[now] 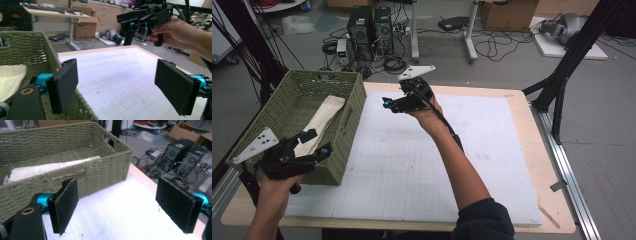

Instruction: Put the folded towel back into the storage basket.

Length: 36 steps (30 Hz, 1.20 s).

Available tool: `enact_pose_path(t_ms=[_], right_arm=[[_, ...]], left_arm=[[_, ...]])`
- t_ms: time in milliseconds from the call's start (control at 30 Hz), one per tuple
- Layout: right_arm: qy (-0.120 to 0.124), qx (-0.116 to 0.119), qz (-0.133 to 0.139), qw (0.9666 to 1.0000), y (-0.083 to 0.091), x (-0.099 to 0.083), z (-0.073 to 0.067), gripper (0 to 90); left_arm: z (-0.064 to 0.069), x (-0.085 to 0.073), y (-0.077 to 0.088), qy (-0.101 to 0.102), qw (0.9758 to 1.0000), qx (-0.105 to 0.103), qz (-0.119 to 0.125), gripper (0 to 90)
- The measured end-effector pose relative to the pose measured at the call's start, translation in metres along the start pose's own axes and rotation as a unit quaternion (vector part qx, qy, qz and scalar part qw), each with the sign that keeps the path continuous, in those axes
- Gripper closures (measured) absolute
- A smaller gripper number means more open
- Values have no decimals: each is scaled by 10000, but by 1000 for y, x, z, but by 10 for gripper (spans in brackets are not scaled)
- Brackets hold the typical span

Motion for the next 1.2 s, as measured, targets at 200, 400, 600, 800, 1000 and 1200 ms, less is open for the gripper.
enact_pose_path(t_ms=[200,400,600,800,1000,1200], right_arm=[[18,-198,7,9998,29,-13,6,174],[39,-399,20,9992,58,-24,11,174],[-39,-634,16,9980,83,-36,15,174],[2,-892,17,9960,107,-48,17,174],[53,-1204,57,9927,131,-59,17,174],[-48,-1498,155,9886,161,-77,19,174]], left_arm=[[6,-3,-12,9,9999,-113,-61,181],[11,-3,-24,10,9996,-269,-52,181],[17,-4,-37,0,9992,-403,-52,182],[23,-5,-51,11,9983,-587,-42,183],[30,-11,-65,-26,9970,-768,-73,183],[37,-18,-76,0,9951,-980,-96,183]])
Point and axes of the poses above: each handheld gripper's, and its own axes: y roughly backward along the jaws, x roughly out of its top, z roughly to its right, the point moved 2 cm from there along -y, roughly forward along the jaws, and after that the axes turned 14 degrees about z, right-handed, at the moved point
